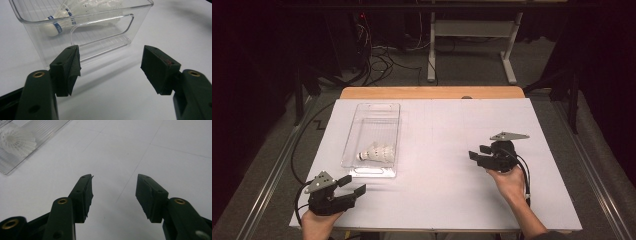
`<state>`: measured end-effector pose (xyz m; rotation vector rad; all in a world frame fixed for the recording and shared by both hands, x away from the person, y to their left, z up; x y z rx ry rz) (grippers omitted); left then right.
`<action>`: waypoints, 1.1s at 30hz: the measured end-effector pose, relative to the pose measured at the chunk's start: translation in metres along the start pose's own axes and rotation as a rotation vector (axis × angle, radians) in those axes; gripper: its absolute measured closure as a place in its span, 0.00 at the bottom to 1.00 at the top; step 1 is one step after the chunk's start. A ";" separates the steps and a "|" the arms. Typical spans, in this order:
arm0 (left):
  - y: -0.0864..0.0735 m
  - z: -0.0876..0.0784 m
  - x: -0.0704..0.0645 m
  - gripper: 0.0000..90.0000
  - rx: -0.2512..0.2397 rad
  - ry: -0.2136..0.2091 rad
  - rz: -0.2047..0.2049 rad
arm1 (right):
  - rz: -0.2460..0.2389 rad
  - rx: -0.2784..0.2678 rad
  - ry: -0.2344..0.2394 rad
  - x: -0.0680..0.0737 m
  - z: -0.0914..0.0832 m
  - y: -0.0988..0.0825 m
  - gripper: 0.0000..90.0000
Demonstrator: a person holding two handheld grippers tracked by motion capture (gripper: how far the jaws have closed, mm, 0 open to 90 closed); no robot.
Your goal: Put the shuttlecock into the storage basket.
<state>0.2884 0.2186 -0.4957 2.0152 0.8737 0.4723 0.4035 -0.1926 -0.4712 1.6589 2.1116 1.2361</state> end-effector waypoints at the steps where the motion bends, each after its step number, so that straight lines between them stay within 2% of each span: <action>1: 0.000 0.000 0.000 0.36 0.000 0.000 0.000 | 0.001 0.000 0.000 0.000 0.000 -0.001 0.53; 33: 0.000 0.000 0.000 0.36 0.000 0.001 -0.003 | 0.008 -0.028 0.000 -0.013 -0.013 -0.018 0.49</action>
Point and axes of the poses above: each handheld gripper's, and its own axes: z roughly forward along the jaws, y roughly out of its top, x roughly to its left, the point moved 7 cm from there along z, roughly forward along the jaws, and after that the axes turned 15 degrees about z, right-handed, at the moved point
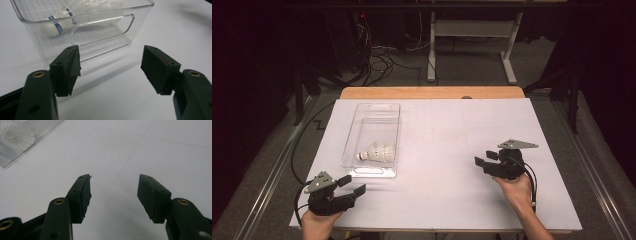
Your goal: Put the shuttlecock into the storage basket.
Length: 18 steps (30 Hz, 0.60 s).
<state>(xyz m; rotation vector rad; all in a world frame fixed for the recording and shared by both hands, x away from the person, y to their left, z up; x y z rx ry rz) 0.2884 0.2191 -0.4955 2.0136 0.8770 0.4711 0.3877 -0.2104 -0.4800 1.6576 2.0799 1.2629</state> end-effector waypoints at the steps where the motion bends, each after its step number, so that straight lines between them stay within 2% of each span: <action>1: 0.000 0.000 0.000 0.36 0.000 0.001 0.000 | -0.002 -0.003 0.001 0.000 0.000 0.000 0.49; 18: 0.000 0.000 0.000 0.36 -0.001 0.002 -0.003 | 0.013 -0.018 -0.007 -0.007 -0.009 -0.010 0.48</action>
Point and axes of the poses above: each handheld gripper's, and its own axes: z roughly forward along the jaws, y roughly out of its top, x roughly to its left, the point moved 7 cm from there along z, roughly forward along the jaws, and after that the axes turned 15 degrees about z, right-handed, at the moved point
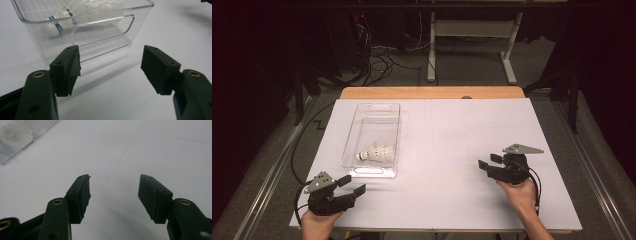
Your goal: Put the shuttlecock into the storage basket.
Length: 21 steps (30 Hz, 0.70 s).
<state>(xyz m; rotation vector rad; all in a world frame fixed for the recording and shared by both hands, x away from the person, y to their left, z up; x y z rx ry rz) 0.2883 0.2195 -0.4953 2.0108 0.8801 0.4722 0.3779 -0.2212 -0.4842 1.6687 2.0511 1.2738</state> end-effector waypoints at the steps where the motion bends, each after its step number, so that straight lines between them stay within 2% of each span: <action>1: 0.000 0.000 0.000 0.36 -0.001 0.000 0.000 | 0.001 -0.001 0.000 0.000 -0.001 0.000 0.48; 14: 0.000 0.000 0.000 0.36 -0.002 0.000 -0.002 | -0.010 -0.015 -0.005 -0.004 -0.007 -0.007 0.47; 21: 0.000 0.000 0.000 0.36 -0.002 0.000 -0.003 | 0.002 -0.023 -0.010 -0.009 -0.012 -0.010 0.46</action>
Point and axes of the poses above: each handheld gripper's, and its own axes: z roughly forward along the jaws, y roughly out of its top, x roughly to its left, the point moved 7 cm from there along z, roughly forward along the jaws, and after that the axes turned 15 degrees about z, right-handed, at the moved point
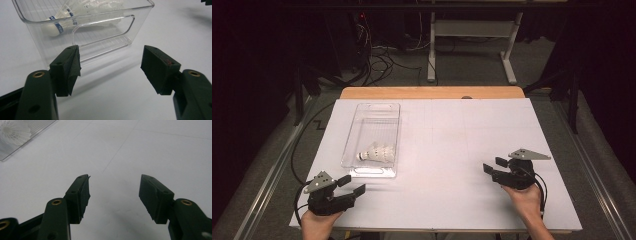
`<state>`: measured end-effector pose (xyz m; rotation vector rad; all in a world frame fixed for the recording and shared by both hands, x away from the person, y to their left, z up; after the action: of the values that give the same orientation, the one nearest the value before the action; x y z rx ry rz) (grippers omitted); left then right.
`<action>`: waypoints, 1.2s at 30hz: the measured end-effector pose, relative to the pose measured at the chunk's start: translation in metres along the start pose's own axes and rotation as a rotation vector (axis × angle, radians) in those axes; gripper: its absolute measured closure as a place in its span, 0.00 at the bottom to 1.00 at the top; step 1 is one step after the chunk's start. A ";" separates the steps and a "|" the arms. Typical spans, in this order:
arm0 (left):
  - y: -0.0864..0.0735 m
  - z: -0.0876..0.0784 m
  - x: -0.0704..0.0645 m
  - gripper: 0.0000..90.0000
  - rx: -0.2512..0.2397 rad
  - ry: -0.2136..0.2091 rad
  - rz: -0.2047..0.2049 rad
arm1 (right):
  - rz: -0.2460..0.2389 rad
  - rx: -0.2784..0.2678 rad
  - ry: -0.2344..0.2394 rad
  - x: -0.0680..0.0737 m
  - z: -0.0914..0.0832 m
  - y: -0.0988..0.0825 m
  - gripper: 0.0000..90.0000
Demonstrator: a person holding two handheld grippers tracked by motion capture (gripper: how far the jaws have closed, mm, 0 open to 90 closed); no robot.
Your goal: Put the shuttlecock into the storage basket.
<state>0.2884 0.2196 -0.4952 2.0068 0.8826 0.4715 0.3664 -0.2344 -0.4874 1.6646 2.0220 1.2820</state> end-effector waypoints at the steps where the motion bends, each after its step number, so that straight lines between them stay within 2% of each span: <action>1: 0.000 0.000 0.000 0.36 0.000 0.000 0.001 | 0.002 0.001 0.002 -0.001 -0.001 -0.001 0.46; 17: 0.000 -0.001 0.000 0.36 -0.004 -0.001 -0.005 | 0.017 -0.019 0.002 -0.005 -0.008 -0.007 0.44; 27: 0.000 -0.001 0.000 0.36 -0.003 -0.001 -0.003 | 0.038 -0.042 -0.013 -0.014 -0.016 -0.011 0.43; 36: 0.000 -0.001 0.001 0.36 -0.004 0.000 -0.004 | 0.050 -0.058 -0.008 -0.017 -0.022 -0.015 0.42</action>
<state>0.2884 0.2206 -0.4948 2.0013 0.8848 0.4705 0.3476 -0.2595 -0.4918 1.7010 1.9321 1.3348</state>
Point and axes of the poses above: each handheld gripper's, and its own axes: z roughly forward along the jaws, y roughly out of its top, x roughly to its left, the point moved 7 cm from there along z, roughly forward along the jaws, and after that the axes turned 15 degrees about z, right-handed, at the moved point
